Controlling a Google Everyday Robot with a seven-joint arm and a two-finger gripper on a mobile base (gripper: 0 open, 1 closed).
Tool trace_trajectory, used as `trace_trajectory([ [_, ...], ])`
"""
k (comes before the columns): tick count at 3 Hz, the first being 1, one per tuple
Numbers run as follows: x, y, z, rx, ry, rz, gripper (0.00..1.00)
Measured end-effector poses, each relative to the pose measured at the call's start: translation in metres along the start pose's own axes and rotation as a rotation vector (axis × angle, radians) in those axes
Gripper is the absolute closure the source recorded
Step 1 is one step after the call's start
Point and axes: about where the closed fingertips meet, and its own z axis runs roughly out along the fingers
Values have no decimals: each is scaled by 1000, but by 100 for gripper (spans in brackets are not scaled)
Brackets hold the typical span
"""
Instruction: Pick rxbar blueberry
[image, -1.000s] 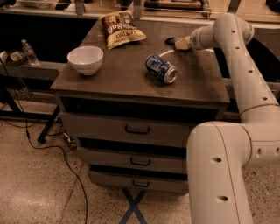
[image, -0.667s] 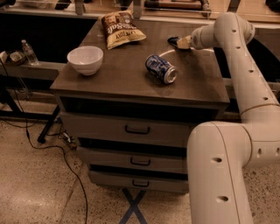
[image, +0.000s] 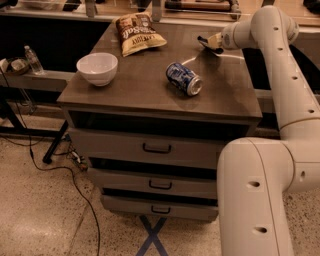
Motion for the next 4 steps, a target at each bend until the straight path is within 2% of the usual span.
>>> trace_trajectory([
  [1, -30, 6, -31, -45, -71, -4, 100],
  [3, -87, 50, -126, -340, -292, 102, 100],
  [4, -86, 50, -121, -332, -284, 99, 100],
])
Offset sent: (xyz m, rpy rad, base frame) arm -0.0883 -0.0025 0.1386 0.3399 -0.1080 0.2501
